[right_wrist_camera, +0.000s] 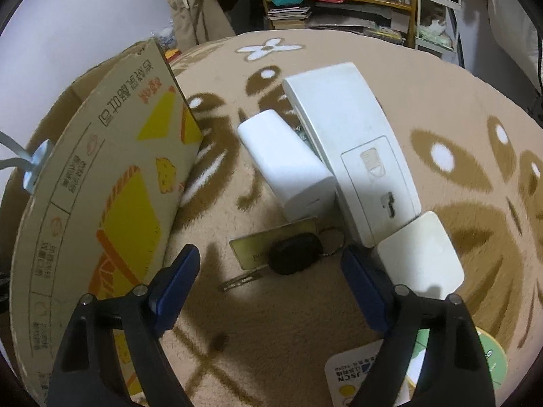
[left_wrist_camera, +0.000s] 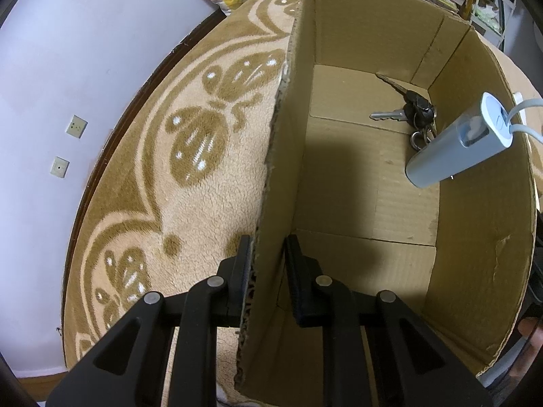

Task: Organize rigid objects
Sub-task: 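Return the right tool to the items and grasp the gold card with black fob, then lift the gold card with the right tool and carry it over the box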

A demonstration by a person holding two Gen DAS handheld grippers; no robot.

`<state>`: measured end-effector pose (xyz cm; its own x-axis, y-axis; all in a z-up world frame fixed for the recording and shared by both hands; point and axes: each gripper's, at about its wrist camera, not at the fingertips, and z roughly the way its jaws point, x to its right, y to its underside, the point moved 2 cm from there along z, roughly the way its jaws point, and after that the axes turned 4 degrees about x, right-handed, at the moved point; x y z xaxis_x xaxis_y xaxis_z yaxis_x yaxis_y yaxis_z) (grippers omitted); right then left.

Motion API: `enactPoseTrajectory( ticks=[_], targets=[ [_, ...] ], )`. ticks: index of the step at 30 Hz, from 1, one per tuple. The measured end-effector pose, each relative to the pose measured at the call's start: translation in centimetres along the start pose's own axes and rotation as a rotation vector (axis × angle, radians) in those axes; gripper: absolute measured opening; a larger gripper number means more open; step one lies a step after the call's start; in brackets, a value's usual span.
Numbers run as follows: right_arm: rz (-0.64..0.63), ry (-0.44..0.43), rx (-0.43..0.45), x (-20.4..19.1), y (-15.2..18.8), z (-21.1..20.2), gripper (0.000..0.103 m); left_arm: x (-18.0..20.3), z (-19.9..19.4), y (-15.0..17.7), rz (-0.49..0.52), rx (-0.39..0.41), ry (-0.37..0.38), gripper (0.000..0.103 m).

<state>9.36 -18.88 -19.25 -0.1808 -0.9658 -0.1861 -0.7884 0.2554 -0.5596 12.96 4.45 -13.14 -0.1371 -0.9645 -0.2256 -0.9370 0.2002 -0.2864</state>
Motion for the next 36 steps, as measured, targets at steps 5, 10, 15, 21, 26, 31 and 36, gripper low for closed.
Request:
enactPoseTrajectory(
  ticks=[5, 10, 15, 21, 26, 31, 36],
  targets=[
    [0.047, 0.002, 0.027, 0.4, -0.1, 0.3, 0.09, -0.1, 0.0, 0.0, -0.001, -0.001, 0.001, 0.018],
    [0.024, 0.111, 0.035, 0.2, -0.5, 0.5, 0.065, -0.2, 0.0, 0.0, 0.002, 0.0, -0.001, 0.018],
    [-0.031, 0.125, 0.038, -0.6, -0.4, -0.2, 0.051, -0.1, 0.0, -0.1, 0.004, 0.002, -0.008, 0.018],
    [-0.013, 0.065, 0.053, -1.3, -0.4, -1.6, 0.05, 0.1, 0.0, -0.1, 0.009, 0.002, -0.014, 0.019],
    [-0.009, 0.041, 0.058, -1.5, -0.6, -1.8, 0.05, 0.1, 0.0, -0.1, 0.009, 0.002, -0.014, 0.019],
    [-0.003, 0.028, 0.074, -1.6, -0.8, -2.5, 0.05, 0.2, 0.1, -0.1, 0.009, 0.001, -0.015, 0.019],
    [-0.015, 0.014, 0.1, -2.1, -1.3, -3.5, 0.05, 0.2, 0.1, -0.1, 0.009, 0.002, -0.014, 0.019]
  ],
)
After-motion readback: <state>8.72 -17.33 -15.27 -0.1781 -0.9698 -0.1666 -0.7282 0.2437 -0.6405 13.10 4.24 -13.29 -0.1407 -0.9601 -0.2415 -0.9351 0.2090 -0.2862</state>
